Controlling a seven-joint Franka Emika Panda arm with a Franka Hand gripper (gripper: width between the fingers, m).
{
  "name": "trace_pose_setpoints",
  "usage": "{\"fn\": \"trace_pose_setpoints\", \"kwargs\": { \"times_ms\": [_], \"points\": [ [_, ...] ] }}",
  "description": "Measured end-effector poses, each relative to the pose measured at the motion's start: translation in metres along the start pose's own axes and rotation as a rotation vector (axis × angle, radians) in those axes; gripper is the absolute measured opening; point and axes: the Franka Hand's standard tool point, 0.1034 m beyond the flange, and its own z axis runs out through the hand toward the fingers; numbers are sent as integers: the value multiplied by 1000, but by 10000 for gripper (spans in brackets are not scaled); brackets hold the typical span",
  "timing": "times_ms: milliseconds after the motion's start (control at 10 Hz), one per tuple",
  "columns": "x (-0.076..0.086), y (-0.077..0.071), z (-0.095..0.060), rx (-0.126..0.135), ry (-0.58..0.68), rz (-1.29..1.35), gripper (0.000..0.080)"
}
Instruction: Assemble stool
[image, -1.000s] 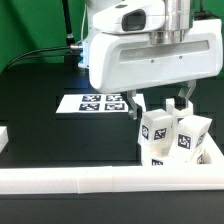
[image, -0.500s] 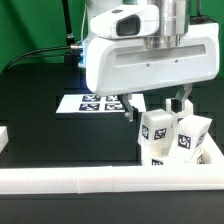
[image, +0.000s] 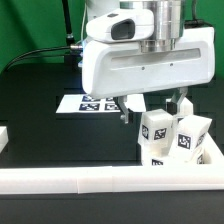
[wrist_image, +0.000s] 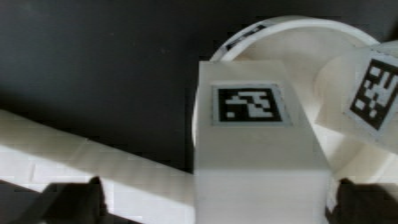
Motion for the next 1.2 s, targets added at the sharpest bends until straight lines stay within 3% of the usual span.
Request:
{"fn": "trace_pose_setpoints", "kwargs": {
  "times_ms": [100,200,300,500,700,1000,1200],
  "points": [
    [0,-1,1,0,-1,5,524],
    [0,-2,2,1,-1,8,386],
    [2,-3,2,-2,4,14,335],
    [7,-4,2,-18,30,48,335],
    [6,-2,2,-18,30,63,335],
    [6,-1,2,-15,33,301,335],
    [9,-6,3,-20,53,614,335]
  ]
}}
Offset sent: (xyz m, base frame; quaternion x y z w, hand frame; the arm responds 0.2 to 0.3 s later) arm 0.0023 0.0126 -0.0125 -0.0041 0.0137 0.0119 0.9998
